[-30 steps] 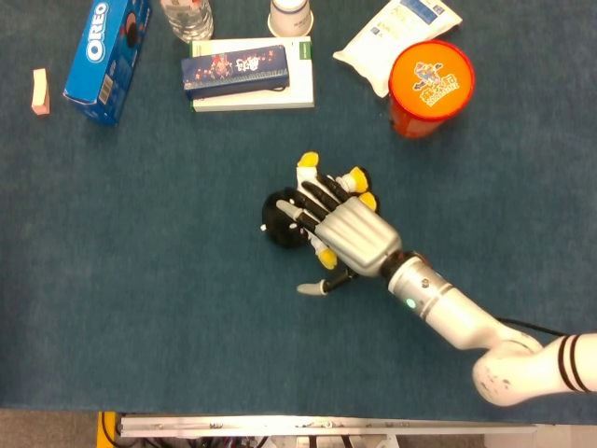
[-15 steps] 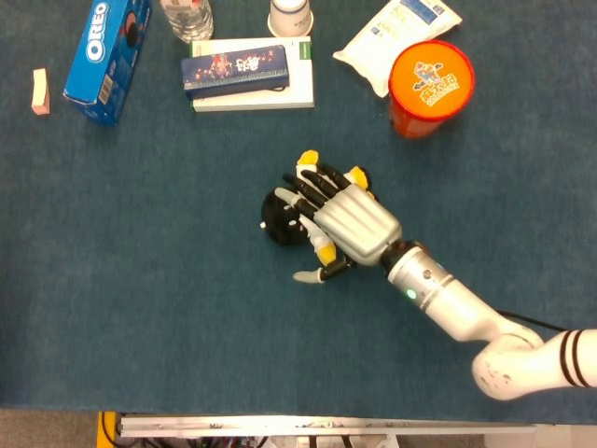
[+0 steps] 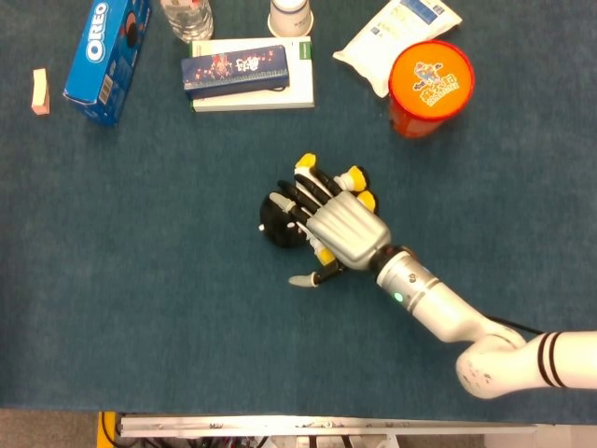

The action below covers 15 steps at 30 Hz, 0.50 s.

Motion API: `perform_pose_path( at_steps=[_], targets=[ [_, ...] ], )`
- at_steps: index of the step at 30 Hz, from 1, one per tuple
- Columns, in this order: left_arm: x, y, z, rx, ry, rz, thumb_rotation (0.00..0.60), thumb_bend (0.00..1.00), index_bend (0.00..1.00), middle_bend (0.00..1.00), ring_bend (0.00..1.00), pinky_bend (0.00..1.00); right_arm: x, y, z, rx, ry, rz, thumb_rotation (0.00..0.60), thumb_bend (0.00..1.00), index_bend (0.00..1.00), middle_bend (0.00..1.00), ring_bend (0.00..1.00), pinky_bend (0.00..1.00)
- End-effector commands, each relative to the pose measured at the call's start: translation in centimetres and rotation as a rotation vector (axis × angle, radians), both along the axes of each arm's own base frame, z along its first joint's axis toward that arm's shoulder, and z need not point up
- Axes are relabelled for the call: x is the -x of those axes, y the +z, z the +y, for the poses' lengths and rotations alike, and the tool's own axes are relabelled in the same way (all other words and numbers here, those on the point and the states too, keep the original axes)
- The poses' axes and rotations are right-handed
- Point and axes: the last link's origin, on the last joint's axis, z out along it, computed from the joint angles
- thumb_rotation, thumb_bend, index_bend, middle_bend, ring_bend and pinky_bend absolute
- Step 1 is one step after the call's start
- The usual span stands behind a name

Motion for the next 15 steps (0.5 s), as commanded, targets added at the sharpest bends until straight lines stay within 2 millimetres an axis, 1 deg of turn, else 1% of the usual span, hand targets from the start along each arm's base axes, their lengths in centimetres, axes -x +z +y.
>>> perform_pose_path(
  at_steps=[1, 4, 7, 10, 13, 15],
  targets=[
    [0.0, -0.1, 0.0, 0.004, -0.002, 0.000, 0.600, 0.25, 0.00, 0.00, 0.00, 0.02, 0.3, 0.6, 0.2, 0.005, 0.004, -0.013, 0.130, 0.00, 0.00, 0.00, 0.00, 0.00],
    [-0.2, -0.2, 0.1, 0.004, -0.009, -0.002, 0.600, 0.25, 0.00, 0.00, 0.00, 0.02, 0.0, 1.1, 0.1, 0.006, -0.002, -0.037, 0.134, 0.00, 0.00, 0.00, 0.00, 0.00],
    [-0.3, -0.1, 0.1, -0.002, -0.012, -0.004, 0.600, 0.25, 0.00, 0.00, 0.00, 0.02, -0.5, 2.6, 0.0, 0.016, -0.006, -0.093, 0.146, 0.00, 0.00, 0.00, 0.00, 0.00],
    [-0.2, 0.0, 0.2, -0.001, -0.010, -0.002, 0.600, 0.25, 0.00, 0.00, 0.00, 0.02, -0.6, 5.1, 0.0, 0.043, 0.001, -0.140, 0.153, 0.00, 0.00, 0.00, 0.00, 0.00],
    [-0.4, -0.1, 0.3, 0.002, -0.016, -0.003, 0.600, 0.25, 0.00, 0.00, 0.00, 0.02, 0.0, 8.3, 0.0, 0.077, 0.003, -0.167, 0.164, 0.00, 0.00, 0.00, 0.00, 0.00],
    [-0.5, -0.2, 0.4, 0.002, -0.022, -0.004, 0.600, 0.25, 0.00, 0.00, 0.00, 0.02, 0.7, 10.8, 0.1, 0.104, -0.012, -0.183, 0.193, 0.00, 0.00, 0.00, 0.00, 0.00]
  ],
)
